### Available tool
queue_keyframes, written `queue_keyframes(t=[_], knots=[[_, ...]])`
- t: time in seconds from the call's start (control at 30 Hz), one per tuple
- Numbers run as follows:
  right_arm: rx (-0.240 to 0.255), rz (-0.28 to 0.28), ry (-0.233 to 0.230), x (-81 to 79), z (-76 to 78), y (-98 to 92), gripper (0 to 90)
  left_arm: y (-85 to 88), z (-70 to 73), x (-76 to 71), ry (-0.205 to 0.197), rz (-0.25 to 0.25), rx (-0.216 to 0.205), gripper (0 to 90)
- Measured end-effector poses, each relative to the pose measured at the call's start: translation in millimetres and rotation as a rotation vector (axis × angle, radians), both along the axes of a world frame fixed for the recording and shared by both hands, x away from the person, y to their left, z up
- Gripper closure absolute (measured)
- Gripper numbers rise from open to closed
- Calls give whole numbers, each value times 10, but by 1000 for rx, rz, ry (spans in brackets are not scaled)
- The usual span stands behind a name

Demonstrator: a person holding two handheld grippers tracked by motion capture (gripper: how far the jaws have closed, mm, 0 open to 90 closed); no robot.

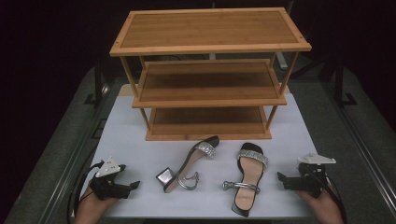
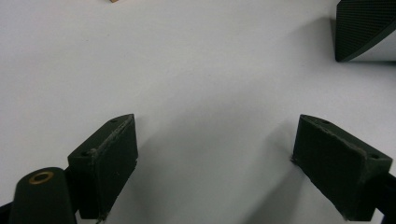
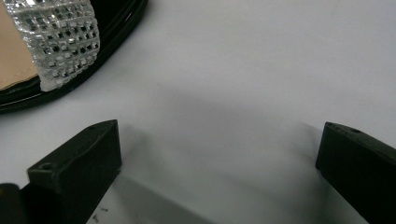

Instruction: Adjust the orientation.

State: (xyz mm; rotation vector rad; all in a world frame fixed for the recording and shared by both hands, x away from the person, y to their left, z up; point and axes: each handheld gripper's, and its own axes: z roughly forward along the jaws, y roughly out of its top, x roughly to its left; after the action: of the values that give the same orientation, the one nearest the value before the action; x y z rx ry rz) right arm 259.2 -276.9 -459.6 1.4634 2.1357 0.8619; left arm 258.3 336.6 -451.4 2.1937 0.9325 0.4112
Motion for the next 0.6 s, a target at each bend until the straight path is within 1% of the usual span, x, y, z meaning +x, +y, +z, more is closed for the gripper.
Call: queue_keyframes(t=[0.37, 0.43, 0.47, 0.5, 0.53, 0.57, 0.6], knots=[[0, 0, 0, 1, 0, -1, 0, -2, 3, 3, 2, 0, 1, 132], [0, -1, -1, -1, -1, -1, 0, -8, 7, 4, 5, 7, 1, 133], [0, -1, -3, -3, -1, 0, 0, -25, 11, -1, 6, 31, -3, 140], [0, 0, -2, -3, -1, 1, 0, -30, 19, -4, 8, 33, 2, 143], [-1, 0, -3, -2, -1, 1, 0, -34, 33, -7, 14, 31, -1, 152], [-1, 0, -3, -2, -1, 1, 0, -34, 33, -7, 14, 31, -1, 187], [0, 0, 0, 0, 0, 0, 0, -42, 85, -7, 18, 14, -36, 241]])
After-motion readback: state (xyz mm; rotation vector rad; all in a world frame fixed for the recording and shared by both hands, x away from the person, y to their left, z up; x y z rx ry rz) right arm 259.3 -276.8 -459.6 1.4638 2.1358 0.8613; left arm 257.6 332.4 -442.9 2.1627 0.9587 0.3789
